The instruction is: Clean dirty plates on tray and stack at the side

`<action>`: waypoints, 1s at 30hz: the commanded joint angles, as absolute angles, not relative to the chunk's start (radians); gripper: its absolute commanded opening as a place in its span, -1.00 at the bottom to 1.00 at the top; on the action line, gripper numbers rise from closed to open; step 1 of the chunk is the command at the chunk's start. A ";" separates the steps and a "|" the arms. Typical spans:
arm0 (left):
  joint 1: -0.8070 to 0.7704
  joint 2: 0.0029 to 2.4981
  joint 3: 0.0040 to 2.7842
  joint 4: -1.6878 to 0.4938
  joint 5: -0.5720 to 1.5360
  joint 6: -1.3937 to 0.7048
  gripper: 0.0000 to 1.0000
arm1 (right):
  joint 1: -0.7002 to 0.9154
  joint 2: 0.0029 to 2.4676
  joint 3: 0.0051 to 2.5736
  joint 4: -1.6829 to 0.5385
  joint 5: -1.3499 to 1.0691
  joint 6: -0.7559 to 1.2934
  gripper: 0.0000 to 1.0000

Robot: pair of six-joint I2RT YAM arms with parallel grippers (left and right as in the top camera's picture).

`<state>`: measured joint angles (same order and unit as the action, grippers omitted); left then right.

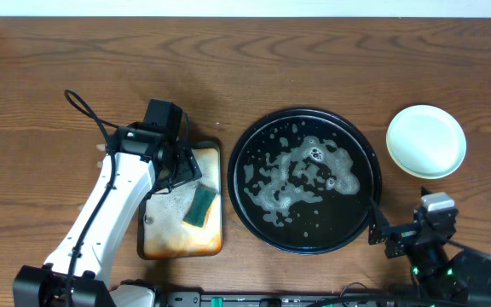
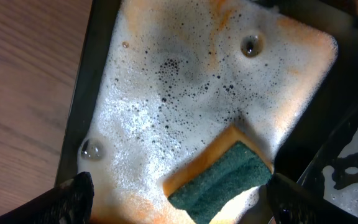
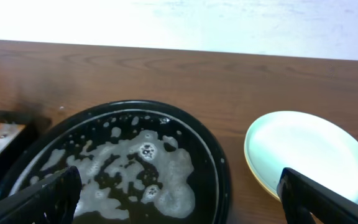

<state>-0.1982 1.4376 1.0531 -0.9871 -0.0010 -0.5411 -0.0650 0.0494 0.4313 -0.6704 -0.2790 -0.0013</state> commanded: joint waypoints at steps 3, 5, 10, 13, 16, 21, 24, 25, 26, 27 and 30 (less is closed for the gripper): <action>-0.200 1.439 1.048 -0.989 -0.004 -0.527 0.79 | -0.052 0.007 0.331 -0.599 -0.259 -0.017 0.99; -0.200 1.439 1.048 -0.989 -0.004 -0.527 0.79 | -0.051 0.005 0.277 -0.525 -0.259 -0.016 0.98; -0.200 1.439 1.048 -0.989 -0.004 -0.527 0.80 | -0.049 0.005 0.171 -0.374 -0.270 -0.016 0.98; -0.200 1.439 1.048 -0.989 -0.004 -0.527 0.80 | -0.036 0.005 0.117 -0.283 -0.270 -0.016 0.99; -0.200 1.439 1.048 -0.989 -0.004 -0.527 0.79 | -0.017 0.005 0.060 -0.180 -0.270 -0.016 0.99; -0.200 1.439 1.048 -0.989 -0.004 -0.527 0.79 | -0.010 0.005 0.007 -0.051 -0.270 -0.016 0.98; -0.200 1.439 1.048 -0.989 -0.004 -0.527 0.79 | -0.006 0.005 0.005 -0.046 -0.269 -0.017 0.99; -0.200 1.439 1.048 -0.989 -0.004 -0.527 0.79 | -0.001 0.005 0.005 -0.046 -0.269 -0.017 0.99; -0.200 1.439 1.048 -0.989 -0.004 -0.527 0.79 | 0.002 0.005 0.005 -0.046 -0.269 -0.016 0.99; -0.200 1.439 1.048 -0.989 -0.004 -0.527 0.80 | 0.005 0.005 0.005 -0.047 -0.269 -0.016 0.99; -0.200 1.439 1.048 -0.989 -0.004 -0.527 0.80 | 0.008 0.005 0.005 -0.048 -0.269 -0.016 0.99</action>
<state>-0.1982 1.4376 1.0531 -0.9867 -0.0017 -0.5411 -0.0032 0.0116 0.0101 -0.0494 -0.2726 -0.0093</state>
